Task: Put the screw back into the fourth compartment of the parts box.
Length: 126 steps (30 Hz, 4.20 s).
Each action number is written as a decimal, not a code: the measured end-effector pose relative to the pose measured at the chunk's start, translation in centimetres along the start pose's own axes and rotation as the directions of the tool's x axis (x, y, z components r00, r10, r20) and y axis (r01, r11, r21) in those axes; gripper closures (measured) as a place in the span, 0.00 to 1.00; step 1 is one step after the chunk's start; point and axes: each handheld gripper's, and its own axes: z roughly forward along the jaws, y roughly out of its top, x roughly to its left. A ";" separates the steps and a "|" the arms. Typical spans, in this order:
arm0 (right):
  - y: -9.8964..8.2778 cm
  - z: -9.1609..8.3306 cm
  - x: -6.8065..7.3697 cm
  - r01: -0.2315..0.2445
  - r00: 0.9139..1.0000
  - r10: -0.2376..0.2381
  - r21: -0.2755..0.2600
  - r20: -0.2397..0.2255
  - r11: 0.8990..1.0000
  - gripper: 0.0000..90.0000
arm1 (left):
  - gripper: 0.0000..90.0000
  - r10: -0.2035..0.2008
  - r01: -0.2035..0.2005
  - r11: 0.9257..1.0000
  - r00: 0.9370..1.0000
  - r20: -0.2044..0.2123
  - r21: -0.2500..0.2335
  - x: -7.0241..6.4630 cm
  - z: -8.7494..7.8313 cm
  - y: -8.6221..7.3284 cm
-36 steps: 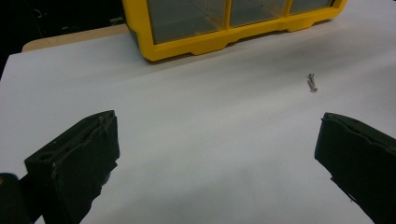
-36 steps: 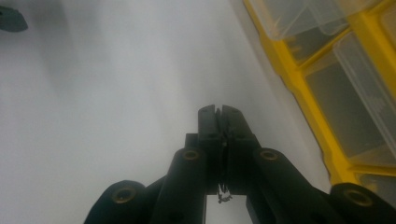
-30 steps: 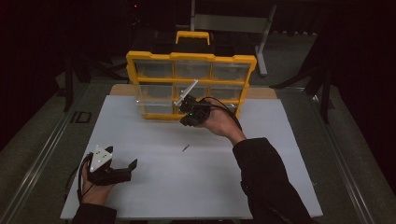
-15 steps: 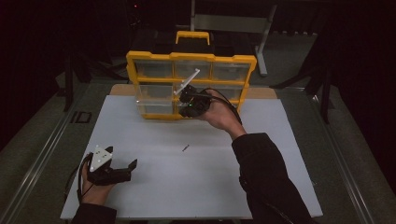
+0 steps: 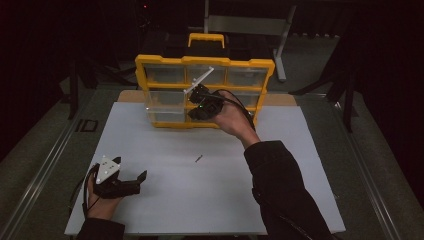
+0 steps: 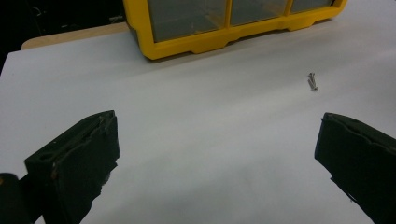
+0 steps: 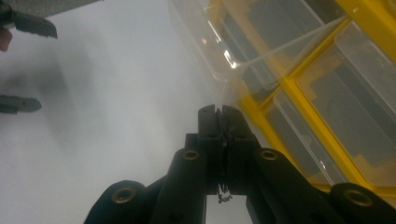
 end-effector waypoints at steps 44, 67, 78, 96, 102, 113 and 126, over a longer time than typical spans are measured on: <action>3.9 0.9 -0.3 -0.117 0.990 0.124 -0.101 0.068 0.988 0.97 | 0.01 -0.016 0.016 1.000 1.000 0.006 -0.011 0.2 -0.3 0.0; 5.2 3.1 -0.4 -0.141 0.981 0.157 -0.136 0.110 0.981 0.70 | 0.01 -0.030 0.030 0.999 1.000 0.006 -0.016 0.4 -0.4 -0.1; 3.5 3.1 0.1 -0.094 0.991 0.104 -0.118 0.087 0.989 0.22 | 0.01 -0.021 0.021 1.000 1.000 0.002 -0.009 0.2 -0.2 -0.1; -0.2 1.6 1.0 0.022 0.997 -0.016 -0.074 0.080 0.997 0.20 | 0.01 -0.009 0.009 1.000 1.000 0.001 0.000 -0.1 0.0 -0.1; -1.5 2.1 1.0 0.037 0.997 -0.034 -0.043 0.074 0.998 0.20 | 0.01 -0.007 0.007 1.000 1.000 0.001 0.003 -0.1 0.0 -0.1; -3.5 3.1 1.6 0.087 0.995 -0.087 0.003 0.056 0.996 0.22 | 0.01 -0.006 0.006 1.000 1.000 0.000 0.004 -0.1 0.0 -0.1; -5.6 5.6 1.9 0.092 0.996 -0.093 0.045 0.017 0.995 0.24 | 0.01 -0.004 0.004 1.000 1.000 0.000 0.005 -0.1 0.0 -0.1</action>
